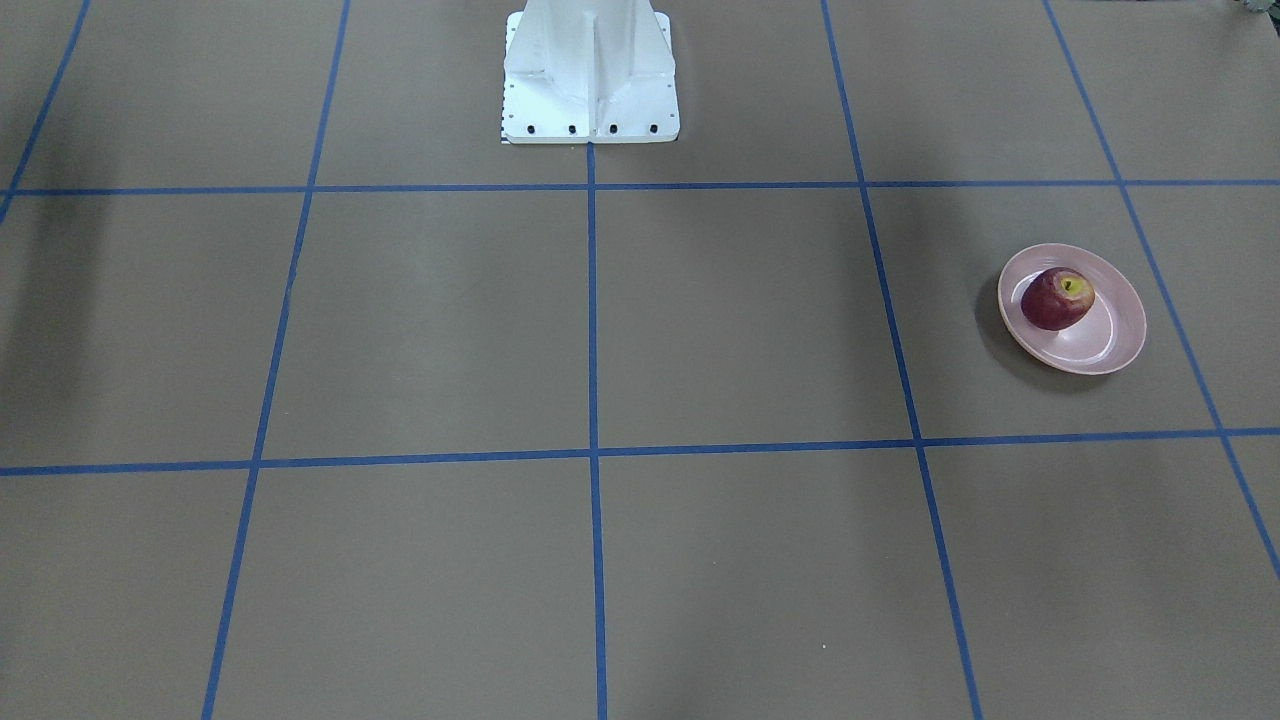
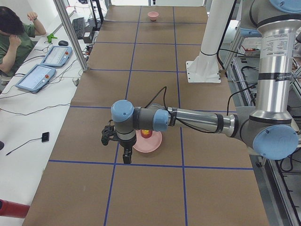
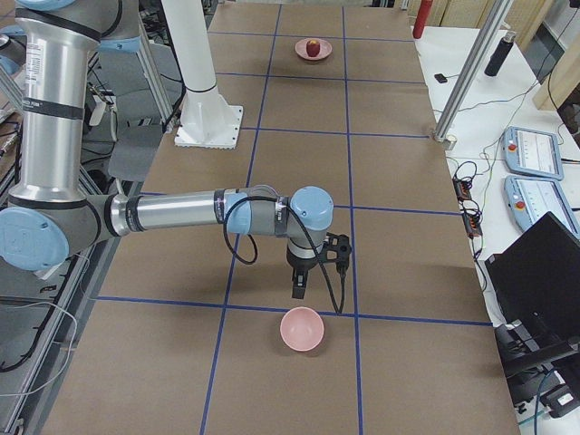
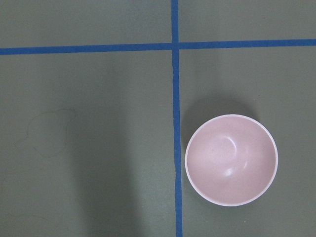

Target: Move apple from plate to bowl

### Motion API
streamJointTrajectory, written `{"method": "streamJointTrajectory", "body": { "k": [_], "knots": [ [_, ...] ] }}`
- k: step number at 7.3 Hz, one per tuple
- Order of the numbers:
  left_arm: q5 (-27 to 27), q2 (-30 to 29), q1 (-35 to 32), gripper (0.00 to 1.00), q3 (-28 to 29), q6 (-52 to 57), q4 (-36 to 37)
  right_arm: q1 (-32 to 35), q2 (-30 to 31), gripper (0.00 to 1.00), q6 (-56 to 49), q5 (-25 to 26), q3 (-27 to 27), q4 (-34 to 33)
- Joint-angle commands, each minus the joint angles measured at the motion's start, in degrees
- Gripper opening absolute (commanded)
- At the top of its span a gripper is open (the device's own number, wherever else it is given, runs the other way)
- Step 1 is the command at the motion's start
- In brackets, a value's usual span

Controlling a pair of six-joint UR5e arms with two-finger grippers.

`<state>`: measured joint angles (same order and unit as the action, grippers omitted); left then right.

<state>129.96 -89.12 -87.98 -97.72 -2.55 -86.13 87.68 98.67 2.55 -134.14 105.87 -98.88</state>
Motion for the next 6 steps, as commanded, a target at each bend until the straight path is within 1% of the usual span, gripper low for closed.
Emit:
{"method": "streamJointTrajectory", "body": {
  "k": [1, 6],
  "knots": [
    [0.03, 0.0, 0.0, 0.98, -0.02, 0.0, 0.0, 0.04, 0.03, 1.0, 0.0, 0.02, 0.21, 0.01],
    [0.83, 0.0, -0.08, 0.98, -0.1, -0.09, 0.09, 0.04, 0.03, 1.0, 0.0, 0.02, 0.04, 0.01]
  ]
}}
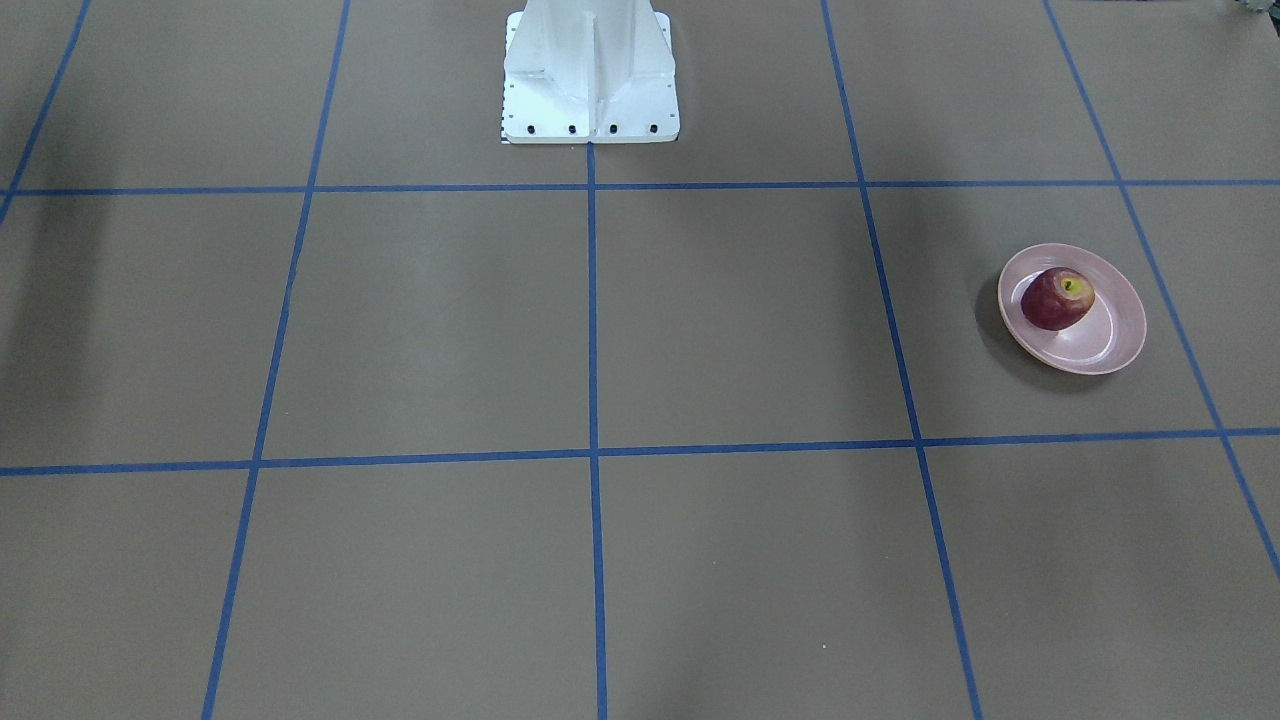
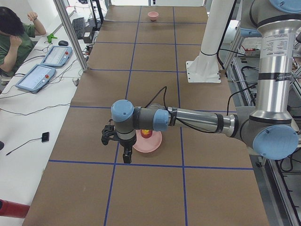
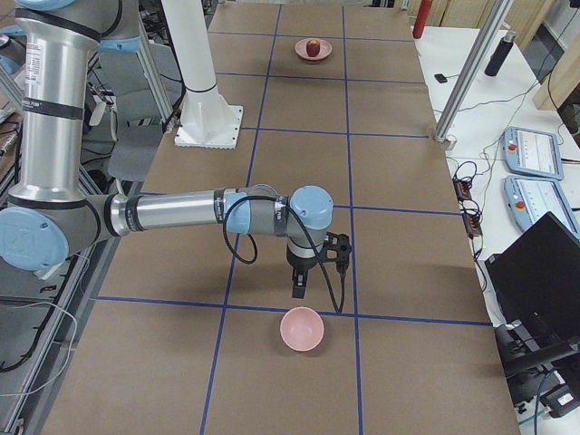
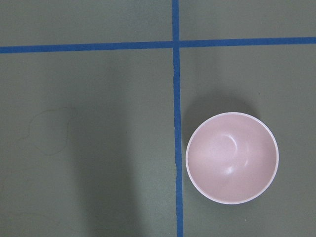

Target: Move apple from plate to bowl

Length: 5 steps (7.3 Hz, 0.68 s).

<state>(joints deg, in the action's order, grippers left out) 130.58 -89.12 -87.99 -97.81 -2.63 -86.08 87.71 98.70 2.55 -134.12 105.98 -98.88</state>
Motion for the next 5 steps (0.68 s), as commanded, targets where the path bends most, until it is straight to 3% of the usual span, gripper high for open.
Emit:
{"method": "streamJointTrajectory", "body": {
  "k": [1, 5],
  "knots": [
    [0.2, 0.09, 0.01, 0.98, 0.07, 0.0, 0.03, 0.0, 0.0, 1.0, 0.0, 0.09, 0.02, 0.0],
    [0.11, 0.09, -0.08, 0.98, -0.28, 0.0, 0.03, 0.0, -0.17, 1.0, 0.0, 0.44, -0.07, 0.0]
  ]
}}
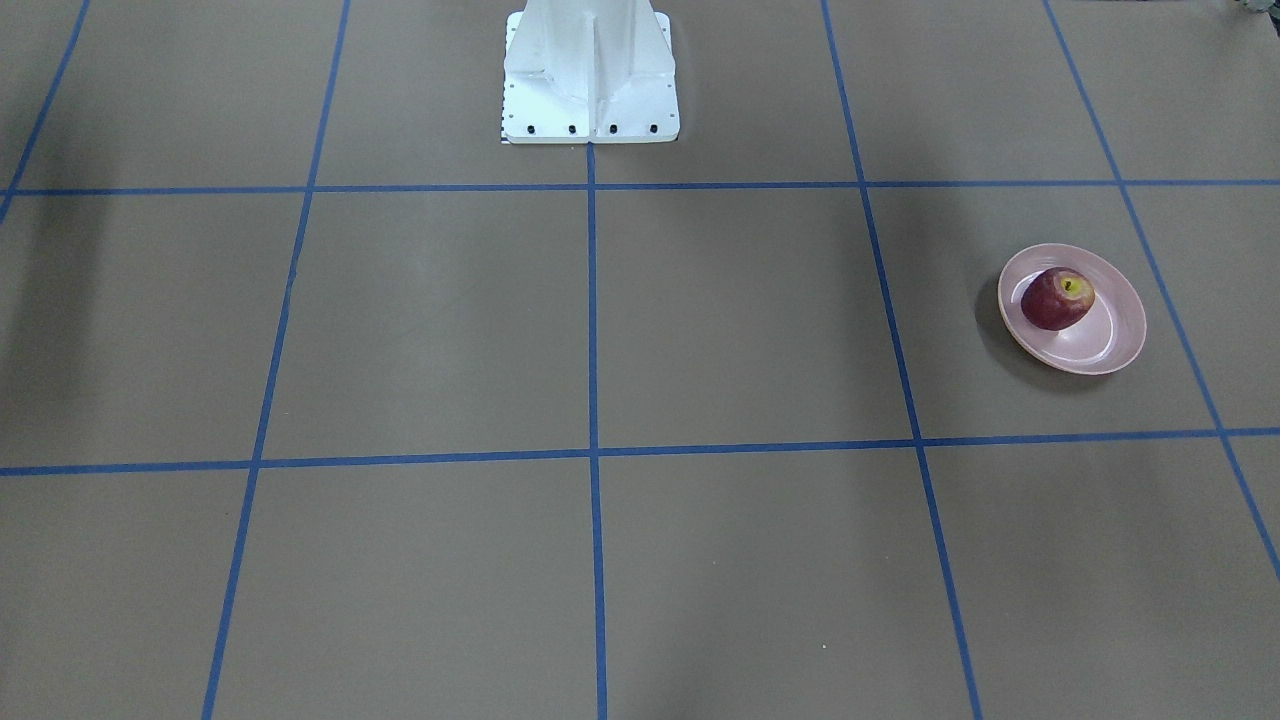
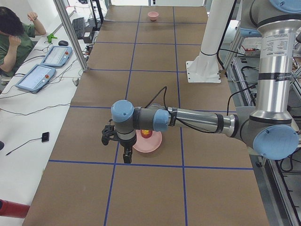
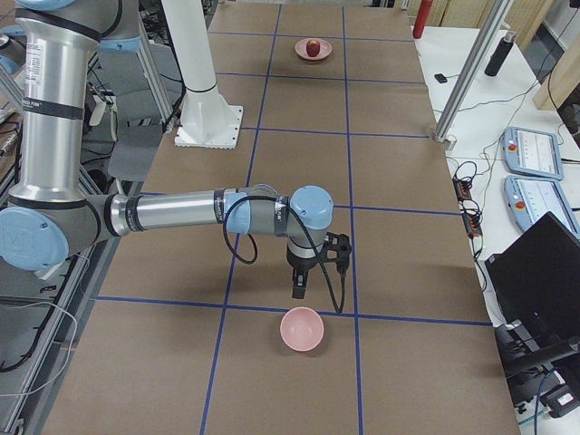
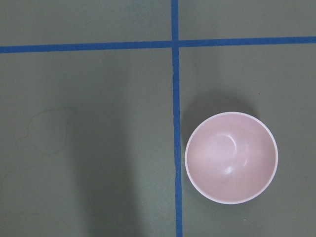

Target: Move apple from plate to bowl

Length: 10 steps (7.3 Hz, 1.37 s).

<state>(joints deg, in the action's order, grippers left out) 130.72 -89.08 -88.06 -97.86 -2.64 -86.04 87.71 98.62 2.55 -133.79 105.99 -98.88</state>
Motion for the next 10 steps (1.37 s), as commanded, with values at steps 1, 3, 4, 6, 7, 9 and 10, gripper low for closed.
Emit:
{"method": "streamJointTrajectory", "body": {
  "k": [1, 3, 4, 6, 7, 9, 10],
  "knots": [
    [0.06, 0.05, 0.0, 0.98, -0.31, 0.0, 0.0, 0.0, -0.1, 1.0, 0.0, 0.02, -0.08, 0.0],
    [0.06, -0.04, 0.0, 0.98, -0.4, 0.0, 0.0, 0.0, 0.08, 1.0, 0.0, -0.24, 0.1, 0.0],
    [-0.03, 0.05, 0.0, 0.98, -0.31, 0.0, 0.0, 0.0, -0.09, 1.0, 0.0, -0.24, 0.1, 0.0],
    [-0.55, 0.05, -0.09, 0.98, -1.97, -0.09, 0.17, 0.0, -0.36, 1.0, 0.0, -0.24, -0.25, 0.0],
    [-0.38, 0.13, -0.09, 0.98, -2.07, -0.09, 0.26, 0.0, -0.45, 1.0, 0.0, -0.24, -0.25, 0.0],
    [0.06, 0.49, 0.08, 0.98, -4.44, -0.44, 0.44, 0.0, -0.54, 1.0, 0.0, -0.24, -0.25, 0.0],
    [0.32, 0.57, 0.08, 0.98, -4.53, -0.7, 0.61, 0.0, -0.54, 1.0, 0.0, -0.33, 0.01, 0.0]
  ]
}}
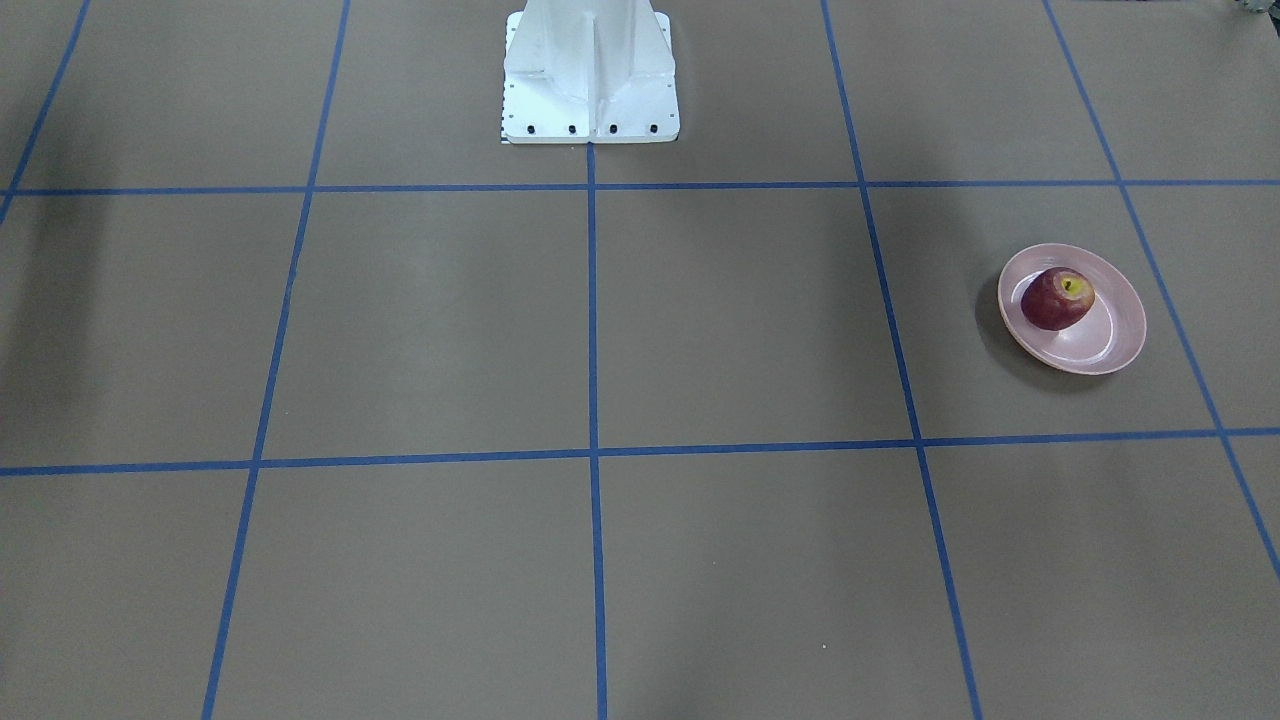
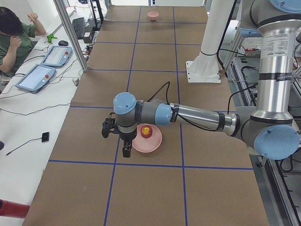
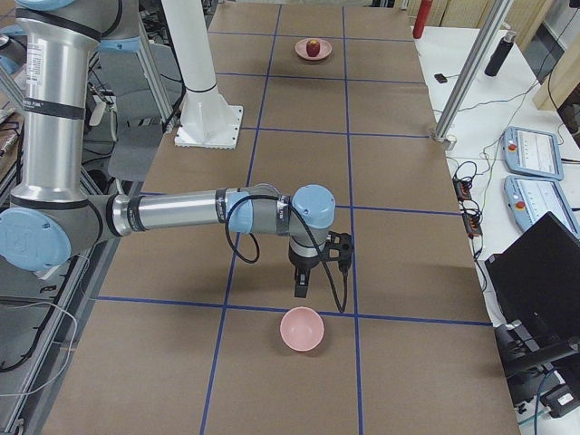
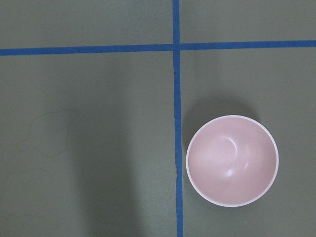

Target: Move apple from plate to bowl

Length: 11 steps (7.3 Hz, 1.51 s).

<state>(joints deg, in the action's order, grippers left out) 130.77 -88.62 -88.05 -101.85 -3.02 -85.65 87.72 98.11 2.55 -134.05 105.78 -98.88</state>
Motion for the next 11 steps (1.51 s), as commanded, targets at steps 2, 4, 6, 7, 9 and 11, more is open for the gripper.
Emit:
{"method": "streamJointTrajectory", "body": {
  "k": [2, 4, 6, 7, 9, 11],
  "knots": [
    [6.67, -0.84, 0.16, 0.98, -0.71, -2.24, -0.22, 0.09, -0.2, 1.0, 0.0, 0.02, 0.48, 0.0],
    [5.82, -2.07, 3.81, 0.98, -1.42, -5.39, -0.31, 0.0, -0.2, 1.0, 0.0, 0.02, 0.57, 0.0],
    [6.42, -1.99, 5.34, 0.98, -1.94, -8.21, -0.39, 0.09, -0.2, 1.0, 0.0, 0.02, 0.57, 0.0],
    [6.43, -1.56, 7.52, 0.98, -3.08, -12.06, -1.35, 0.09, -0.11, 1.0, 0.0, 0.02, 0.57, 0.0],
    [6.52, -0.85, 8.86, 0.98, -3.44, -18.93, -6.09, 0.09, -0.55, 1.0, -0.17, 0.71, 1.09, 0.0],
    [6.52, -1.29, 10.87, 0.98, -4.66, -21.58, -6.11, 0.0, -1.69, 1.0, 0.43, 4.57, -1.17, 0.88]
  ]
}}
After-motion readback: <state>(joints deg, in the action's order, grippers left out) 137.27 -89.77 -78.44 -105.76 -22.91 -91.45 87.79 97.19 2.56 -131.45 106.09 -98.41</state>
